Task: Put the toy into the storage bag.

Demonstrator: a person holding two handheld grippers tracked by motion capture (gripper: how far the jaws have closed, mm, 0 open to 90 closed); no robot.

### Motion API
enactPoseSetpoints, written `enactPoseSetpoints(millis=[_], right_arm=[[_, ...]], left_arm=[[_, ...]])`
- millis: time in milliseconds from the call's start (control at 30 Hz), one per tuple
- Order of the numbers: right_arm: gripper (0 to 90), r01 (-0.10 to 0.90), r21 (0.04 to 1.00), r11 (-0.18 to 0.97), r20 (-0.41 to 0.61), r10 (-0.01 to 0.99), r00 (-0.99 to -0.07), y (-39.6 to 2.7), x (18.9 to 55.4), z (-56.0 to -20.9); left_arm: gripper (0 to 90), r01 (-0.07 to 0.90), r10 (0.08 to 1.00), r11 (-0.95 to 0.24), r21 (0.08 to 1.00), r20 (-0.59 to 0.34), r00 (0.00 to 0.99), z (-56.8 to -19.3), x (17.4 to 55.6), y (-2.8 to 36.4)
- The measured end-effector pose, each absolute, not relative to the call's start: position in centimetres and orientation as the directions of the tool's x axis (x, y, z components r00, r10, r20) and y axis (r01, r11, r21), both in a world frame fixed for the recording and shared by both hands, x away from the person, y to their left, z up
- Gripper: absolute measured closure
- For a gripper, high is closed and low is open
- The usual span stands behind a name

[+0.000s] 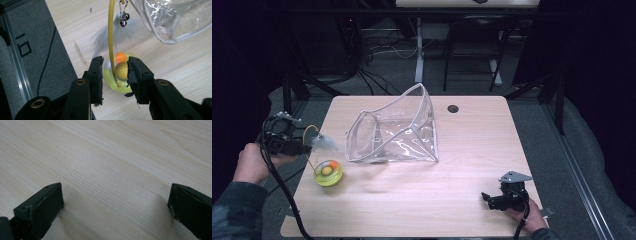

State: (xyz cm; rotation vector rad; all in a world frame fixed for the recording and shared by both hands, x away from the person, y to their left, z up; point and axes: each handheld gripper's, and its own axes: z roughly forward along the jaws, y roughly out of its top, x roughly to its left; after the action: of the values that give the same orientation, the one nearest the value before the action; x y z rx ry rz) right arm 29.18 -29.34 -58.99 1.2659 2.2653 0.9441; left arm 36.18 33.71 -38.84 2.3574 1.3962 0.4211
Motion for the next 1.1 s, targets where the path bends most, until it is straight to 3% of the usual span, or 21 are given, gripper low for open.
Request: enactPoseSetpoints(millis=[533, 1100], right_arm=[[0.0, 0.598, 0.711, 0.369, -0.002, 0.852, -0.524, -29.34, 29.19, -58.99], [0.0, 0.599, 0.707, 0.376, -0.007, 0.850, -0.526, -29.38, 29.19, -58.95]], left_arm=[[87.4, 0.784, 0.881, -0.445, 0.433, 0.054, 0.471, -38.91, 36.37, 33.73], [88.0, 0.785, 0.869, -0.472, 0.402, 0.060, 0.491, -38.15, 36.55, 32.98]])
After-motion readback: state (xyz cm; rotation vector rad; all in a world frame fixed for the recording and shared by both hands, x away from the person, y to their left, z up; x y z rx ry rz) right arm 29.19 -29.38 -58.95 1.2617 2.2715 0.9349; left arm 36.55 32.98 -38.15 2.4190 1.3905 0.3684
